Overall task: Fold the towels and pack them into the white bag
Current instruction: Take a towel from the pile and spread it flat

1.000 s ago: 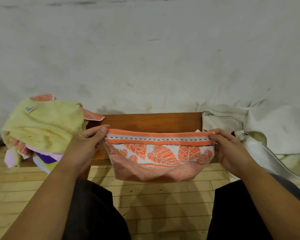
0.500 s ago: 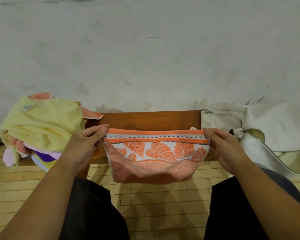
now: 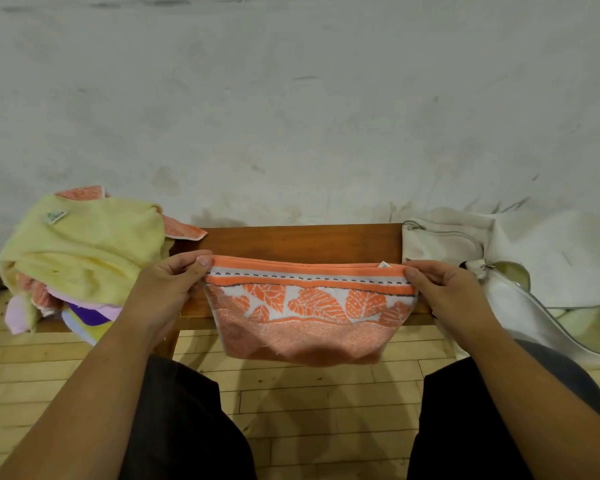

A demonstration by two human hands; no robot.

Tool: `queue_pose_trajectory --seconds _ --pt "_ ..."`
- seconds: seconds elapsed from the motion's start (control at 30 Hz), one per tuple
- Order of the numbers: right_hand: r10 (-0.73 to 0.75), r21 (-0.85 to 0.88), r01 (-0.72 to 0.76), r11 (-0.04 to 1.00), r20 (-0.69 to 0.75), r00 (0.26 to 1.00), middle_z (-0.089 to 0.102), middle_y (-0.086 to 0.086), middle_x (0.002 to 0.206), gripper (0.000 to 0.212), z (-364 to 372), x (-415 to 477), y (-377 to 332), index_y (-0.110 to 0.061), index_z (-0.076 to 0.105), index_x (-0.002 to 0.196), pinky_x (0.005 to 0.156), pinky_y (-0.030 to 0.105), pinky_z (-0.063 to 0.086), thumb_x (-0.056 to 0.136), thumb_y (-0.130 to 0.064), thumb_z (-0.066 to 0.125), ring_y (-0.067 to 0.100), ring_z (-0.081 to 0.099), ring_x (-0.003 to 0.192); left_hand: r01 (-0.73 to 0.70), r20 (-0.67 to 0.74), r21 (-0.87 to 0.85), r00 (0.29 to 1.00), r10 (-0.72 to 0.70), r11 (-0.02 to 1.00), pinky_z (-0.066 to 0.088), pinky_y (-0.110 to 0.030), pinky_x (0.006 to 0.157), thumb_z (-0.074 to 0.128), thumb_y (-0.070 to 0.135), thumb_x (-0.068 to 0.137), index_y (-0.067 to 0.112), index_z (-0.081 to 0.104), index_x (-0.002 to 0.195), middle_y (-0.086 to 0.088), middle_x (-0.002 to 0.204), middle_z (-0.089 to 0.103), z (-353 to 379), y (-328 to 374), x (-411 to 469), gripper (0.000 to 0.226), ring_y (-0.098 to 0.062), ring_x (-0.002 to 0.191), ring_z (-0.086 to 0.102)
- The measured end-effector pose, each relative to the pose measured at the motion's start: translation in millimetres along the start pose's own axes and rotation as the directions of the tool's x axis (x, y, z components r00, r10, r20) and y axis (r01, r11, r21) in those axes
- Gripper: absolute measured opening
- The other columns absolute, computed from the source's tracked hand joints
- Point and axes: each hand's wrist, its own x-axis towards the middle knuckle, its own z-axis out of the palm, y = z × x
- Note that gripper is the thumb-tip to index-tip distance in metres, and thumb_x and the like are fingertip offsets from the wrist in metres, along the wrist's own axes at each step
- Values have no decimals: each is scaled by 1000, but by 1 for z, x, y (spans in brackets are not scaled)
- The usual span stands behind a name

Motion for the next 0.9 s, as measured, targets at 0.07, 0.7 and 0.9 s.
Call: queue_pose_trajectory --seconds 0.07,0.7,0.9 --pt "-58 -107 52 993 -49 997 79 0 95 13 1 -1 -2 -23 75 104 75 39 63 100 -24 62 19 77 85 -17 -13 27 1000 17 999 50 -28 72 68 47 79 23 73 114 17 63 65 -1 1 -2 43 -6 68 57" --pt "-114 -212 113 971 10 993 79 -11 87 19 3 -15 -12 -29 73 104 65 11 55 95 -14 68 1 74 81 7 -56 -7 998 -7 1000 58 -47 92 74 40 86 27 77 104 -4 97 77 -8 6 -9 22 -29 99 71" --pt "-58 -187 51 981 -35 998 78 -4 82 14 4 -15 -7 -19 75 101 60 12 55 94 -8 69 6 74 76 -17 -47 51 999 20 999 54 -27 73 71 35 90 27 75 105 2 92 75 -2 5 -11 17 -3 76 67"
